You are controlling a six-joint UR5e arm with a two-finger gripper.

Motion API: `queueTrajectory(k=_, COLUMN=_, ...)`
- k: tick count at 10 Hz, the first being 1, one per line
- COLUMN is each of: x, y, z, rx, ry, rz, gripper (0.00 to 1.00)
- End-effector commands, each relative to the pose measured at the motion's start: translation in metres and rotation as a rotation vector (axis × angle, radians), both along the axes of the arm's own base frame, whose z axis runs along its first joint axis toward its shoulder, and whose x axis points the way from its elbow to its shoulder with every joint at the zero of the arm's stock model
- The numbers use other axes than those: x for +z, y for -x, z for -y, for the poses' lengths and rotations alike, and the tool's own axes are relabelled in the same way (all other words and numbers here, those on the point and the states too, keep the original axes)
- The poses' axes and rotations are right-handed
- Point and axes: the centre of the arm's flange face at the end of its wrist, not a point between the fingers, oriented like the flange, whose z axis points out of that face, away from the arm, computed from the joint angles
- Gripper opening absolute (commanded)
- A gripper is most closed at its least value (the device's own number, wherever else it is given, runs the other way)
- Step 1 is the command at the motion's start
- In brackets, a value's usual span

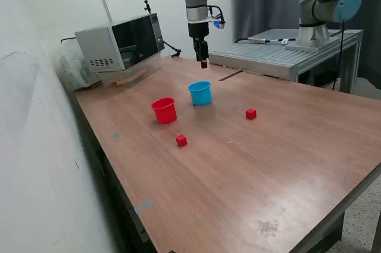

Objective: Place red objects in the red bin, and blue objects in the blue bin.

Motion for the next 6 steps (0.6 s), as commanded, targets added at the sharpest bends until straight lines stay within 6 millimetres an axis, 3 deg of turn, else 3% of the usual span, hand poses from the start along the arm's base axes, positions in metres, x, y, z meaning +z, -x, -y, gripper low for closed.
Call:
queueTrajectory(k=1, x=0.087, y=-0.023, z=0.031, rx=0.057, ry=-0.034, rz=-0.129, gripper=1.00)
queueTrajectory(k=4, x=0.130, y=-0.063, z=0.102, rx=0.269, ry=-0.028, rz=-0.069, gripper=1.00)
queueTrajectory(k=6, x=0.124, y=-0.082, z=0.178, rx=0.408, ry=-0.023, rz=-0.051, gripper=1.00)
